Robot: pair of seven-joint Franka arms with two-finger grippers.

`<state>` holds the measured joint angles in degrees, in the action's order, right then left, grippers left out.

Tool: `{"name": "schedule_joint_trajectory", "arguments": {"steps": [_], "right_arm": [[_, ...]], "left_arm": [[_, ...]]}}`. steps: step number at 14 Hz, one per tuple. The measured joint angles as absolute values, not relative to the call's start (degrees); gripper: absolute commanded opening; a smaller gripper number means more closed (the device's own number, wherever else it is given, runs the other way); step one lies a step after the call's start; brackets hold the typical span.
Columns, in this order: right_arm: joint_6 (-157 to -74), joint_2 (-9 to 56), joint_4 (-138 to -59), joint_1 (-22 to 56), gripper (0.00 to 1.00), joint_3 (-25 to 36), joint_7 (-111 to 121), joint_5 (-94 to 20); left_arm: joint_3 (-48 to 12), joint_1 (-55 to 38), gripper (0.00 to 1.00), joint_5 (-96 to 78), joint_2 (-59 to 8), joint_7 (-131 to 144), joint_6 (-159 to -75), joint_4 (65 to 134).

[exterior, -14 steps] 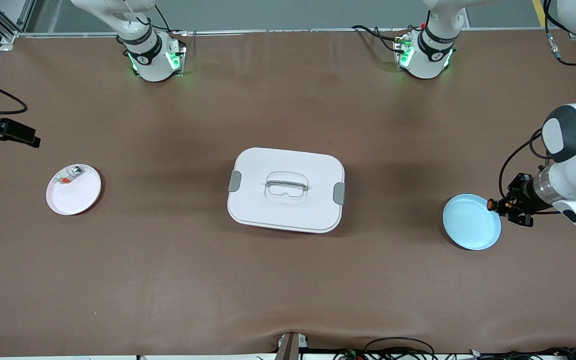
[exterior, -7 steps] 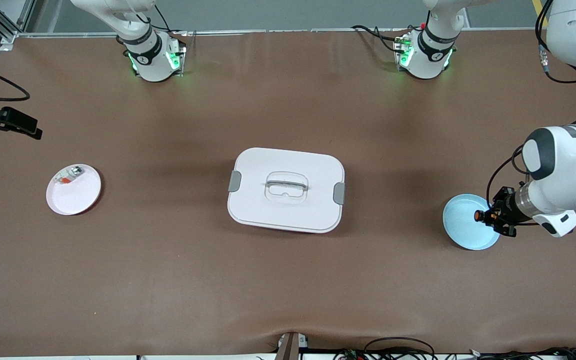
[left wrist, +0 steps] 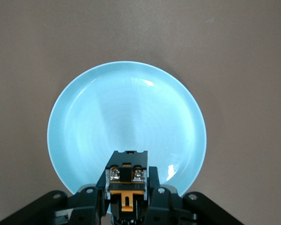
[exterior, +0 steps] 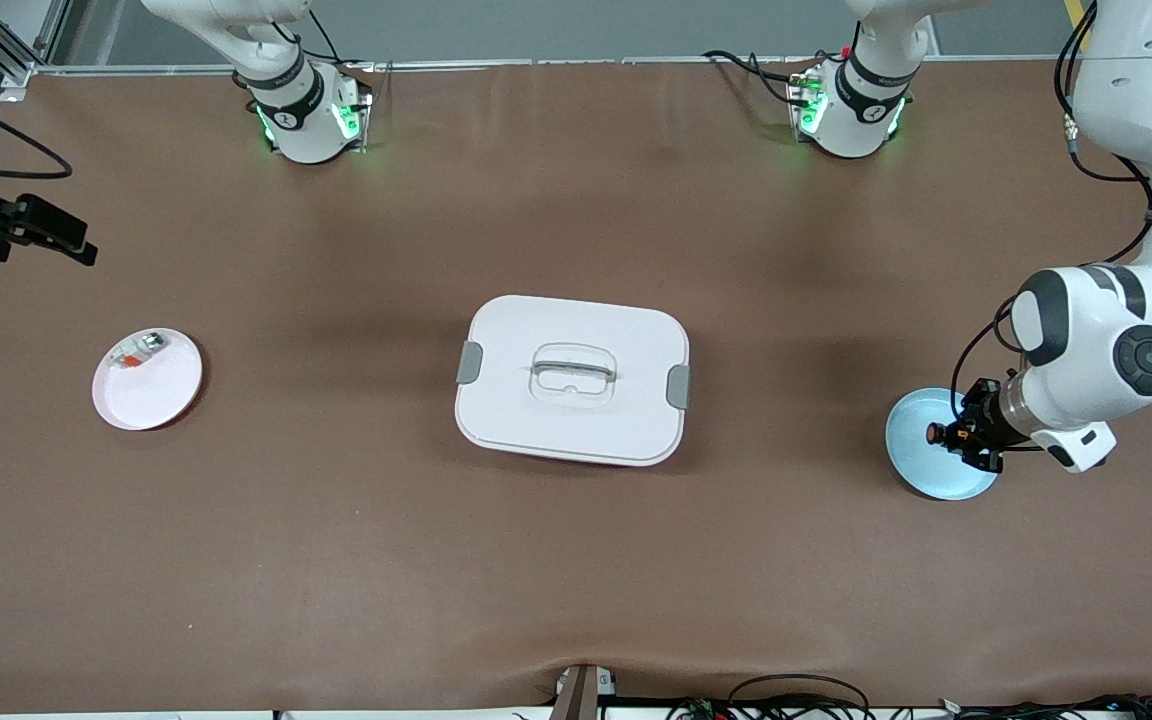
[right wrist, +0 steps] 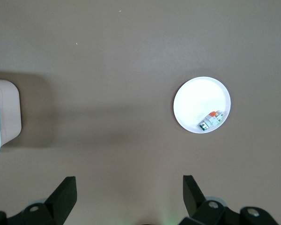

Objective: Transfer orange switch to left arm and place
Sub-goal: 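Lower the switch onto the light-blue plate and open the left gripper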

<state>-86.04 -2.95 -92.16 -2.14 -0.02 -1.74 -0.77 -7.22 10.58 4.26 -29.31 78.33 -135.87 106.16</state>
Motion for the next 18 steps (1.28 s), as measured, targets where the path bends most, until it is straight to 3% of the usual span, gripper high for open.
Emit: {"name": "schedule_joint_trajectory", "arguments": {"steps": [5,18], "right_arm": [[-87.62,-6.11,-95.86,-2.07,1.00,-0.03,-3.45,-1.06],[-88.85,-6.44,-96.15,-1.94,1.00,-0.03,-3.58,-1.07]], "left_arm": [[-7.10,12.32,0.00,4.26,-32.01,78.35,-138.28,106.41],[-6.59,13.18,0.00,4.26,-34.64,78.35,-139.63,106.51]]}}
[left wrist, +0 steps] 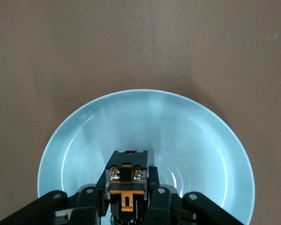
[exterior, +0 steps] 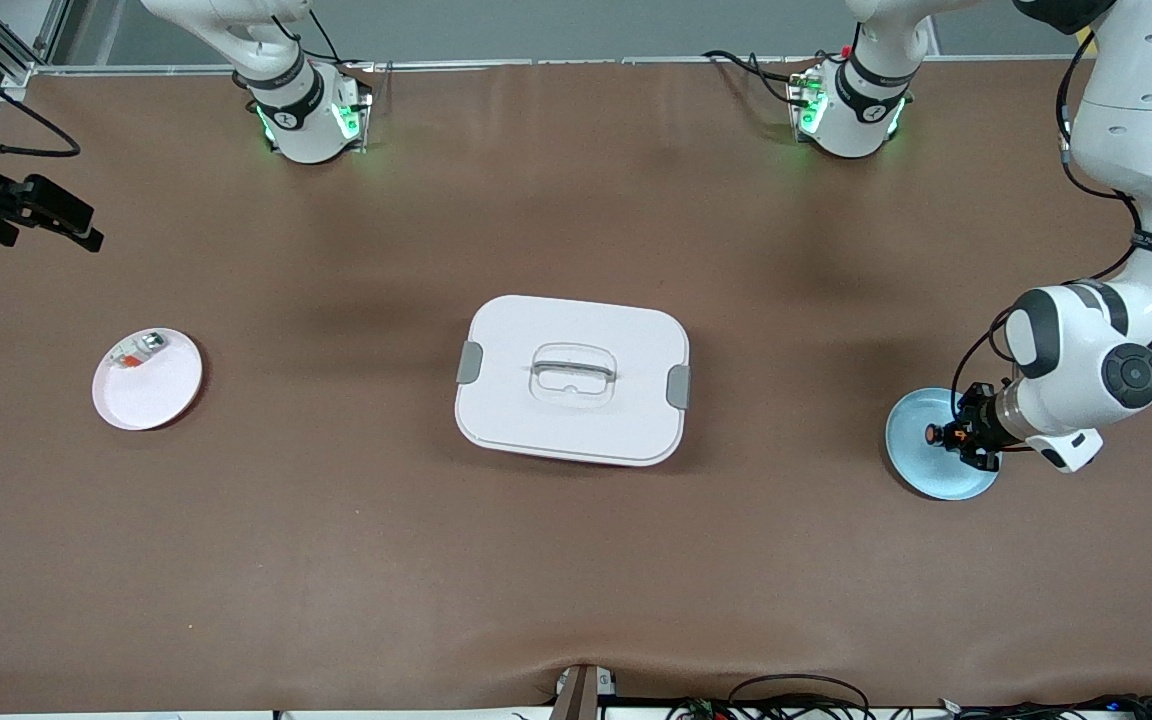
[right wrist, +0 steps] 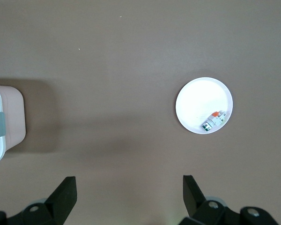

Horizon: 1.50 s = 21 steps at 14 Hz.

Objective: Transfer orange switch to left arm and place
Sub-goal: 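Lower the switch onto the light-blue plate and open the left gripper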

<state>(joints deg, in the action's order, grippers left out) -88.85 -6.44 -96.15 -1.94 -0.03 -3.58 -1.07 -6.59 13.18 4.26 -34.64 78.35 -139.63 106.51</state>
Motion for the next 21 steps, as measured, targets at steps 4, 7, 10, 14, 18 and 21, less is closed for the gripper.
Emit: {"name": "schedule_joint_trajectory", "arguments": {"steps": [4,7,10,14,18,21], "right_arm": [[-88.85,-6.85,-96.20,-1.93,1.00,-0.04,-3.56,-1.07],[-88.85,-7.11,-96.23,-1.94,1.00,-0.03,-3.56,-1.07],[-88.85,-7.10,-96.44,-1.94,1.00,-0.04,-3.56,-1.07],[-88.66,-7.10,-96.67,-2.00,1.00,0.07,-3.56,-1.07],[-88.46,-7.11,-96.70,-2.30,1.00,0.51,-3.56,-1.07],[-88.45,-7.11,-96.71,-2.30,1.00,0.55,-3.56,-1.07]], "left_arm": [[-6.59,13.18,0.00,4.26,-34.79,78.35,-139.63,106.52],[-6.58,13.18,0.00,4.26,-34.79,78.35,-139.63,106.52],[-6.58,13.19,0.08,4.26,-34.79,78.35,-139.63,106.52],[-6.57,13.20,0.36,4.26,-34.79,78.35,-139.72,106.51],[-6.57,13.21,0.69,4.26,-34.79,78.35,-139.92,106.37],[-6.57,13.21,1.00,4.26,-34.77,78.35,-140.03,106.07]]}}
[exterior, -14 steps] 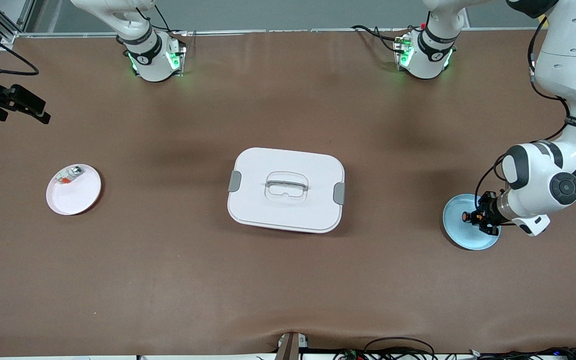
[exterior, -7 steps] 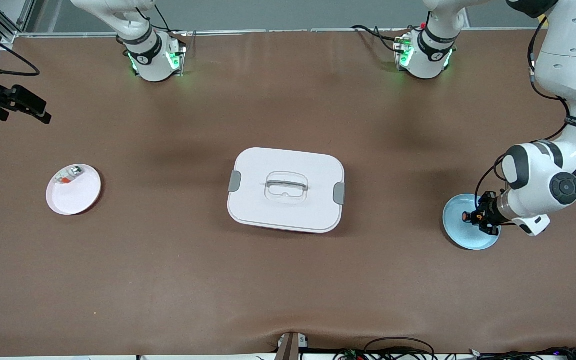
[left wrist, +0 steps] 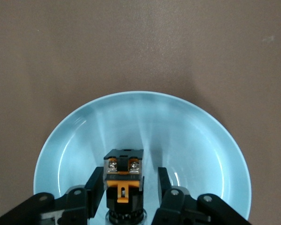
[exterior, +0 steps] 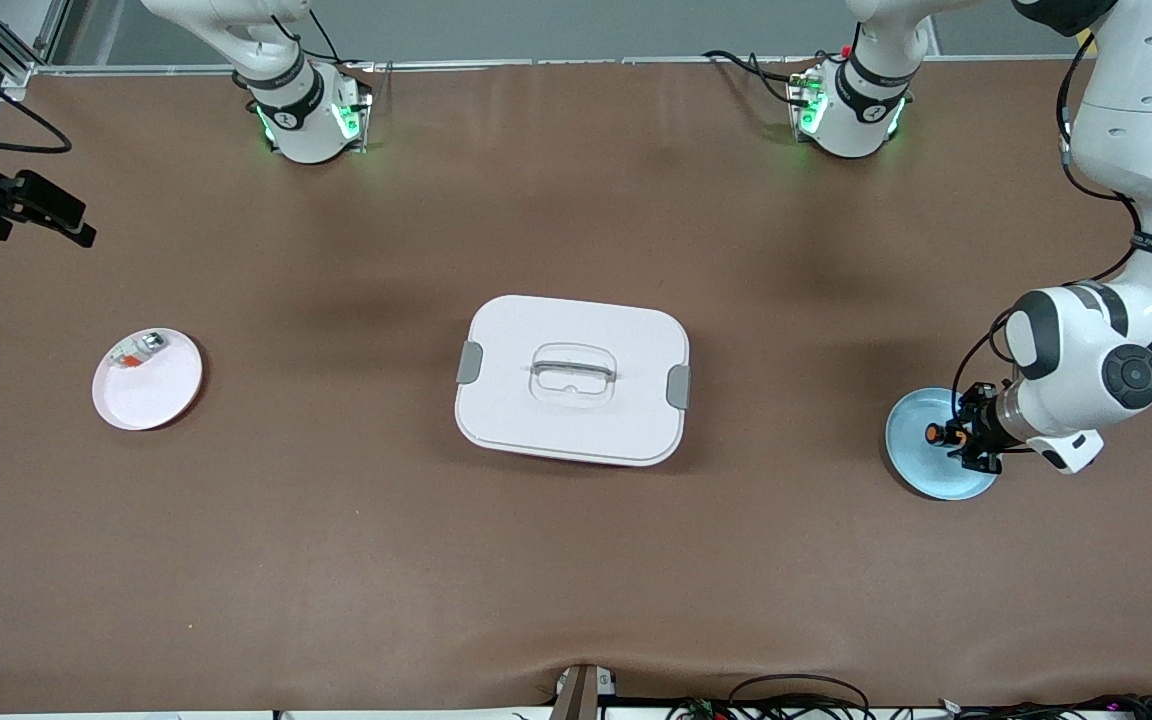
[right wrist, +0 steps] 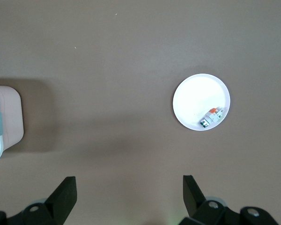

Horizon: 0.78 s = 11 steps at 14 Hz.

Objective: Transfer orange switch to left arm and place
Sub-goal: 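Lower the switch onto the light-blue plate and open the left gripper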

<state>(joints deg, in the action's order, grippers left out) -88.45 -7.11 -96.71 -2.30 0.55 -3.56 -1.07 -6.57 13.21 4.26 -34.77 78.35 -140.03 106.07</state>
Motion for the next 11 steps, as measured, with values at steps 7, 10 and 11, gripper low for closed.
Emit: {"name": "schedule_joint_trajectory", "arguments": {"steps": [7,10,11], "right_arm": [[-89.58,-7.11,-96.71,-2.30,1.00,0.55,-3.56,-1.07],[-90.03,-7.11,-96.71,-2.97,1.00,0.67,-3.61,-1.04],[-90.05,-7.11,-96.71,-3.48,1.00,0.69,-3.59,-1.04]], "left_arm": [[-7.21,13.02,1.00,4.26,-33.64,81.89,-139.94,104.19],[-8.72,12.96,1.00,4.32,-32.52,81.81,-139.88,103.03],[-9.39,12.93,1.00,4.37,-32.30,81.21,-139.81,102.73]]}}
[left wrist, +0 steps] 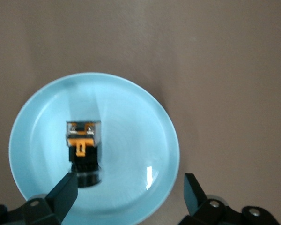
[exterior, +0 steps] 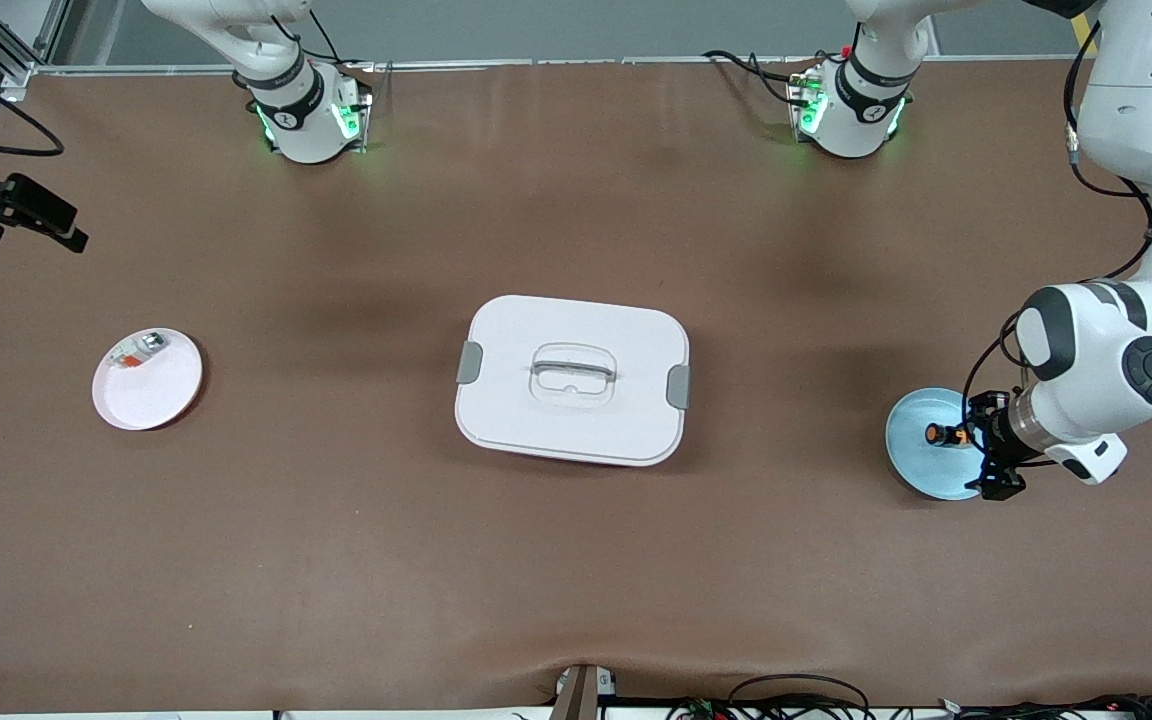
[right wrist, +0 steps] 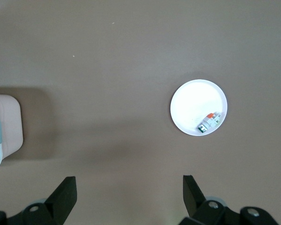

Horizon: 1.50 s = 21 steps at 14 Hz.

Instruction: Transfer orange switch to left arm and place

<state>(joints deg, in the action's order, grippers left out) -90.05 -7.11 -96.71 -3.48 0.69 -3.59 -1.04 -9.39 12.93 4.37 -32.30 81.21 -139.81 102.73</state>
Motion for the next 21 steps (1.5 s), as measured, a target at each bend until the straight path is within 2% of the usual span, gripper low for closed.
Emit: {"name": "schedule_joint_trajectory", "arguments": {"steps": [11,21], "right_arm": [[-90.92,-7.35,-96.19,-3.62,1.00,-0.18,-3.50,-1.00],[-90.92,-7.39,-95.49,-3.48,1.00,-0.21,-3.49,-0.97]], "left_arm": [[-11.49,12.77,1.00,4.41,-31.81,34.82,-139.74,100.05],[-12.54,13.31,1.00,4.41,-30.18,11.33,-139.68,96.99]]}}
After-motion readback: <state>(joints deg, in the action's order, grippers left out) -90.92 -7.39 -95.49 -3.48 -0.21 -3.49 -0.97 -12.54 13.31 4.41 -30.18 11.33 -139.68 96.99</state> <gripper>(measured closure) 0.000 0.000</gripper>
